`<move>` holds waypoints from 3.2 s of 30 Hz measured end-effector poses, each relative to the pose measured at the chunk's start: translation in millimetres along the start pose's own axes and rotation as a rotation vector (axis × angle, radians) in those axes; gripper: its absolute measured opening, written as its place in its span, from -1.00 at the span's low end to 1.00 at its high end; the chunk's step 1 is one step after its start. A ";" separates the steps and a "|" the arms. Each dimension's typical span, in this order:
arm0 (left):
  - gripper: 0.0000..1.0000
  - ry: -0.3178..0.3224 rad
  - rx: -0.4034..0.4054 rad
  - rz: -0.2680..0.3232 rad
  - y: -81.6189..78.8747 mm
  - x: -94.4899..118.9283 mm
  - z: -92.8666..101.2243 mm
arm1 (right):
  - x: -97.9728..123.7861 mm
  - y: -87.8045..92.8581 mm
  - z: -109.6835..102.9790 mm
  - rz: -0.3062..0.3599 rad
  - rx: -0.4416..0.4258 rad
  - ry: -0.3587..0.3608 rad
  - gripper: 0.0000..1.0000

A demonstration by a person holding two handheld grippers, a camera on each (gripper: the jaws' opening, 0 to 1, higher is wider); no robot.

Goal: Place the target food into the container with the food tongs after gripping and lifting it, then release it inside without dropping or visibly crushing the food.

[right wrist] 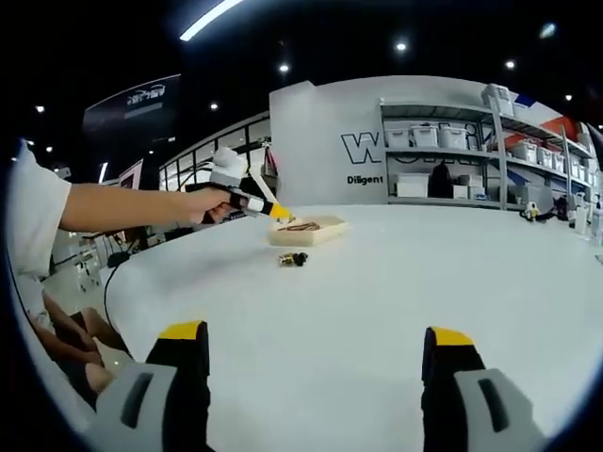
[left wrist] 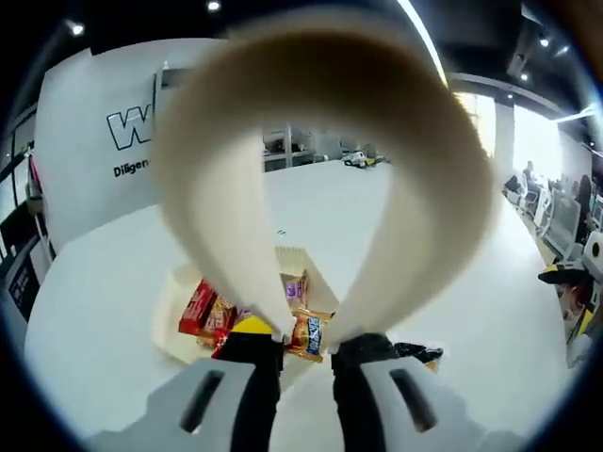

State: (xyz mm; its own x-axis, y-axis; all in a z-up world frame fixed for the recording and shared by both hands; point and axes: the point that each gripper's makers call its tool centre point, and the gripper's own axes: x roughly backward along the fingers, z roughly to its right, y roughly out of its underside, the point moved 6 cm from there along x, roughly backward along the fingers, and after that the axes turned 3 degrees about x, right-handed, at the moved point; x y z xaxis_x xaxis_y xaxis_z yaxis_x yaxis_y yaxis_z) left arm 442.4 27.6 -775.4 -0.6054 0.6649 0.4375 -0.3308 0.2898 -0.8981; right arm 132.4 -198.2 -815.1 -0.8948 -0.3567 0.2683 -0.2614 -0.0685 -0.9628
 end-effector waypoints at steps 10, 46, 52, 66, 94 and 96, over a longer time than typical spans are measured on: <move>-0.64 -0.008 -0.035 0.017 0.5 -20.0 -10.9 | 0.1 -7.9 5.4 -0.011 0.016 0.014 0.90; -0.52 -0.053 0.030 0.074 10.3 -36.2 -32.3 | 0.6 -9.1 15.3 -0.065 0.074 0.038 0.88; -0.51 -0.041 0.051 0.100 6.7 -26.8 -28.5 | 0.8 -10.5 13.6 -0.056 0.073 0.032 0.88; -0.49 0.004 0.052 0.138 -11.7 4.6 -6.4 | 2.3 -14.2 0.1 -0.029 0.072 -0.004 0.88; -0.46 0.183 0.061 0.058 38.5 20.8 63.1 | 9.8 -11.0 -18.5 0.001 0.056 -0.059 0.88; -0.46 0.180 0.049 0.052 42.7 16.9 66.8 | 10.3 -8.3 -16.7 -0.005 0.056 -0.055 0.88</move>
State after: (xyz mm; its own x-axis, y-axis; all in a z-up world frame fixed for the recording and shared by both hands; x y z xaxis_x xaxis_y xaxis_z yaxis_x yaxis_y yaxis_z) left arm 369.6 5.2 -803.4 -0.4850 0.7918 0.3712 -0.3399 0.2205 -0.9143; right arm 119.4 -185.7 -803.9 -0.8719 -0.4066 0.2729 -0.2443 -0.1219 -0.9620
